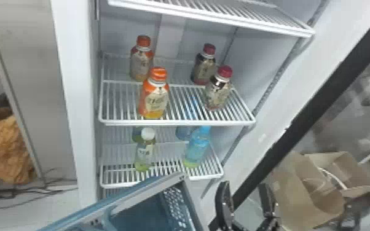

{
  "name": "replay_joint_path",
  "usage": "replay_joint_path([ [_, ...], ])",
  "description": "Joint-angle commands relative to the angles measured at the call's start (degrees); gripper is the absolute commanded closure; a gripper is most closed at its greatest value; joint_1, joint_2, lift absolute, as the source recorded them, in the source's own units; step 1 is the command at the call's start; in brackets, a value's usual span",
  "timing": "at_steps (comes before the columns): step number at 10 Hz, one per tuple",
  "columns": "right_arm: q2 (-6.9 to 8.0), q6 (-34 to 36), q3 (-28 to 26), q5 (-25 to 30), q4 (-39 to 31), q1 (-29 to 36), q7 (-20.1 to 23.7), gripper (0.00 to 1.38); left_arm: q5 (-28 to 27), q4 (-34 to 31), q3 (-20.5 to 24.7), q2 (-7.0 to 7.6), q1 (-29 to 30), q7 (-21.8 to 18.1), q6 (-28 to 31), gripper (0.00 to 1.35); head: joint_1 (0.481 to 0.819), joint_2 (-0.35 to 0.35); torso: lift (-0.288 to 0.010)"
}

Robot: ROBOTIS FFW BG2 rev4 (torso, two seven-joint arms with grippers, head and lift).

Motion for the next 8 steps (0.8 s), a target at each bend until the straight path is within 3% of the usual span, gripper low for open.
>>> replay_joint_path([
  [1, 0.09, 0.0, 0.15, 0.07, 0.01, -0.05, -0.09, 0.08, -0.29, 0.19, -0.33, 0.0, 0.3, 0.0, 0.01, 1.21, 0.695, -0.35, -0.049],
  [8, -0.44, 0.0, 2.32, -0.73, 0.85, -1.46, -1.32, 0.08, -2.46, 1.46, -1.24, 0.44, 0.16, -0.09, -0.28, 1.21, 0.695, -0.35, -0.04],
])
